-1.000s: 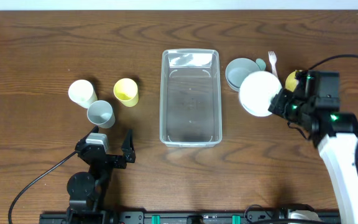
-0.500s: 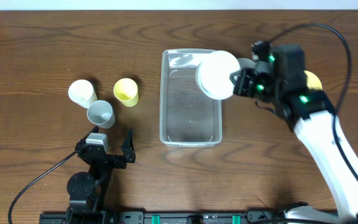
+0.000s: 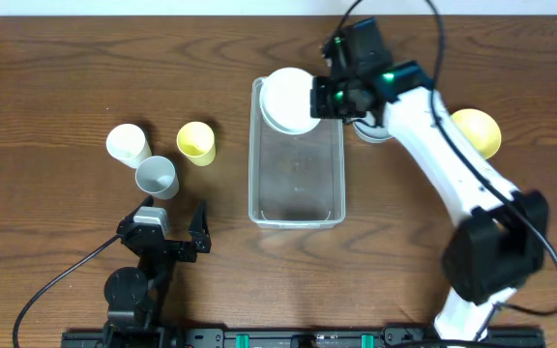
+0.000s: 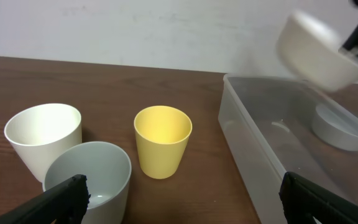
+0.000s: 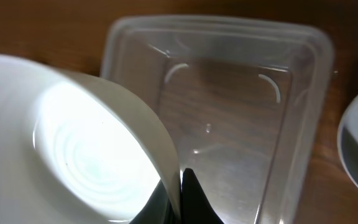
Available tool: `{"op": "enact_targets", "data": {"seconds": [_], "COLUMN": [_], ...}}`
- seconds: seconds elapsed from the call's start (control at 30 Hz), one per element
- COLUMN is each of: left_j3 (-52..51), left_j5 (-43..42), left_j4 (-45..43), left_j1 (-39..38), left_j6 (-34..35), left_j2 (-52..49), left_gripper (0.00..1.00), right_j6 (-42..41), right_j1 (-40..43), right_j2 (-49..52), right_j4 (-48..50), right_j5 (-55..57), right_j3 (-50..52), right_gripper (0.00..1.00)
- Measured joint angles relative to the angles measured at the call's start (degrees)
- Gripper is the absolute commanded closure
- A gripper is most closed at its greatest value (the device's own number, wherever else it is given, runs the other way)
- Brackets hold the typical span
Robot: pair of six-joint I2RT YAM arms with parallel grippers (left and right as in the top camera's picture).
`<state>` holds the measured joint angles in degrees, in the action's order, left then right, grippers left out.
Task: Pack container
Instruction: 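Lift the white bowl with the right gripper over the clear container, then lower the white bowl into the container and open the right gripper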
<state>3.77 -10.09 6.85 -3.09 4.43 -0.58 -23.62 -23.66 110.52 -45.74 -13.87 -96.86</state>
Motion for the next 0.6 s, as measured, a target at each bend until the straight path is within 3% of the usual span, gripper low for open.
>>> {"op": "enact_targets", "data": {"seconds": [0.6], "left_j3": [0.00], "left_j5": [0.00], "left_j4": [0.00], "left_j1": [0.00], "left_j6": [0.00], "left_j2": [0.00], "left_gripper": [0.02], "right_j6": [0.26], "right_j1": [-1.31], "right_j2": [10.23], "right_j4": [0.00], "right_j5": [8.07], "right_j3": [-0.28], "right_gripper": [0.96]}}
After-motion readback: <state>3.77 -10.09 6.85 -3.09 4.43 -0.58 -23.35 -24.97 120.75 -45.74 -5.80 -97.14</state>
